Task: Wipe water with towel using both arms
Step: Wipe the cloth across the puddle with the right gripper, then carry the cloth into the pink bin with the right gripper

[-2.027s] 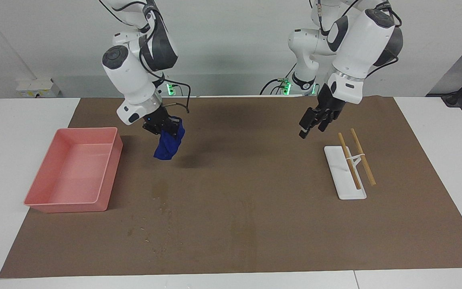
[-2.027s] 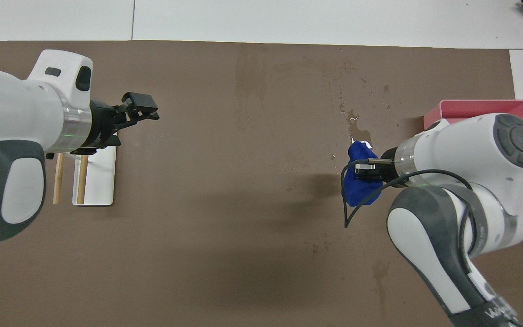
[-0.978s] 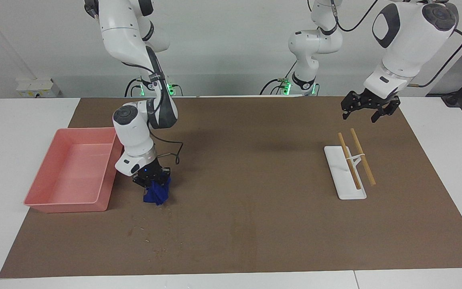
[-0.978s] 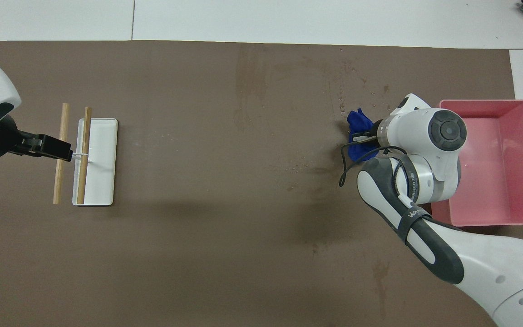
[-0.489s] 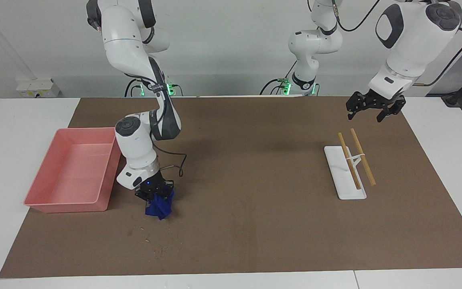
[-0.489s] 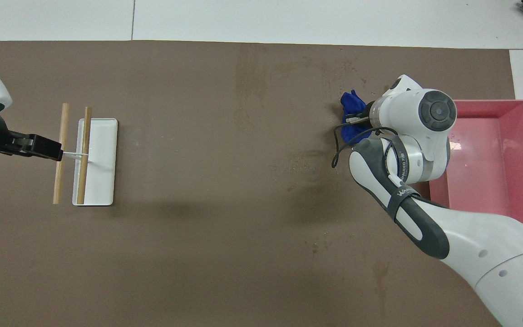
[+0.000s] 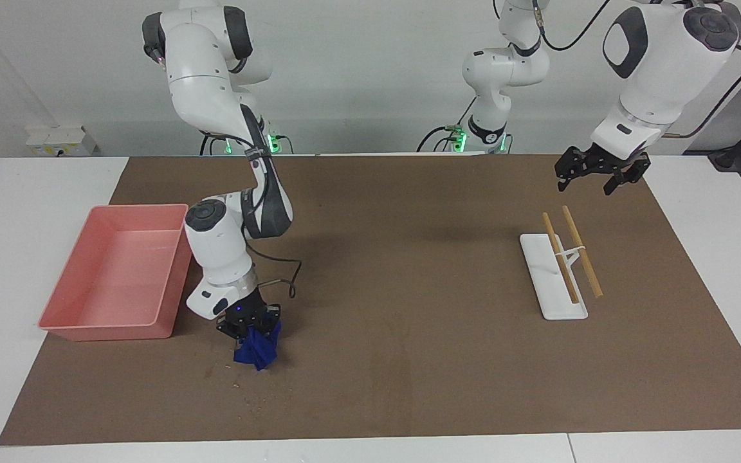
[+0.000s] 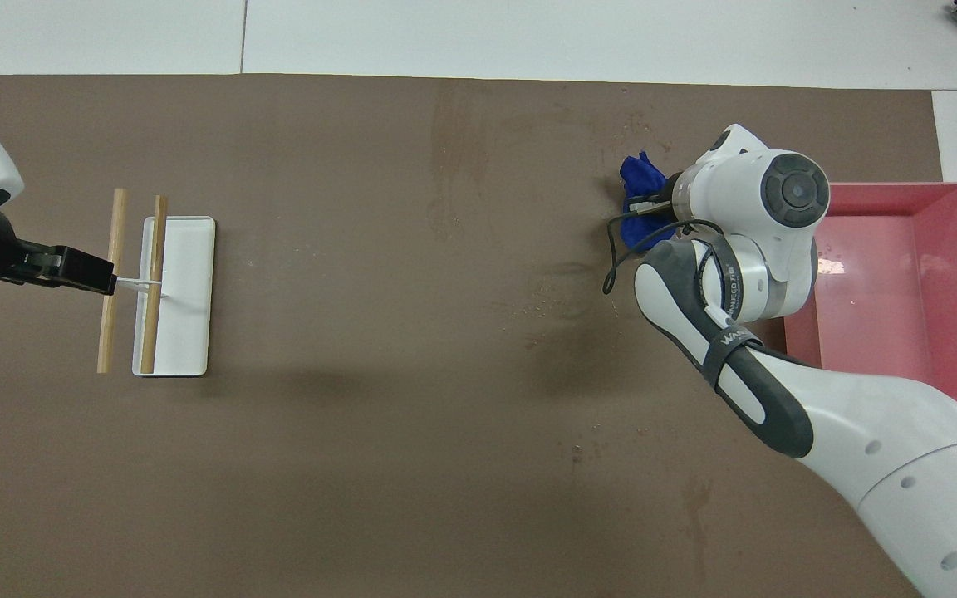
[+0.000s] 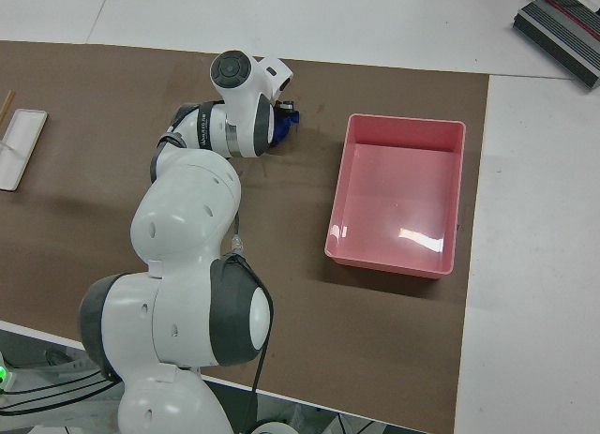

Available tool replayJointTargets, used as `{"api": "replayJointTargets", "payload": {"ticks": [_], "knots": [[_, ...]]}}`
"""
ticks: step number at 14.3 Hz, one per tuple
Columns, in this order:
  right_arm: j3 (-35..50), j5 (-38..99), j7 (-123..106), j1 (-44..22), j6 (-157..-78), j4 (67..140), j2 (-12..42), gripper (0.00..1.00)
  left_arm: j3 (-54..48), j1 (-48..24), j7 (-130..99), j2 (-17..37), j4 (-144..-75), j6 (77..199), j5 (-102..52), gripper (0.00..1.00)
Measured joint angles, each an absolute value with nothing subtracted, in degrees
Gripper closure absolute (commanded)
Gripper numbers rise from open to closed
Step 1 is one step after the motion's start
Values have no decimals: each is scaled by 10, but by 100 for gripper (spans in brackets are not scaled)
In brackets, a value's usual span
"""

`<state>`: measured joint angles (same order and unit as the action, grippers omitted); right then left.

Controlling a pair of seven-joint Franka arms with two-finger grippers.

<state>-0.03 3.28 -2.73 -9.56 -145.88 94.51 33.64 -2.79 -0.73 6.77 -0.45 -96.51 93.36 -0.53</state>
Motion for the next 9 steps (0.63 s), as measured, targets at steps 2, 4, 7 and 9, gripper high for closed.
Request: {"api": "replayJointTargets", "payload": {"ticks": [2, 4, 7, 9], "knots": [[-1, 33, -27, -94, -1427, 916, 347, 100, -28, -6, 61, -5, -965, 933, -5, 0], [-1, 33, -27, -94, -1394, 899, 346, 100, -29, -5, 53, -5, -965, 933, -7, 0], [-6, 33, -27, -92, -1290, 879, 321, 100, -30, 2, 44, -5, -963, 926, -21, 0], [-7, 32, -29, -80, -1189, 873, 274, 100, -33, 11, 43, -4, -958, 923, -23, 0]]}}
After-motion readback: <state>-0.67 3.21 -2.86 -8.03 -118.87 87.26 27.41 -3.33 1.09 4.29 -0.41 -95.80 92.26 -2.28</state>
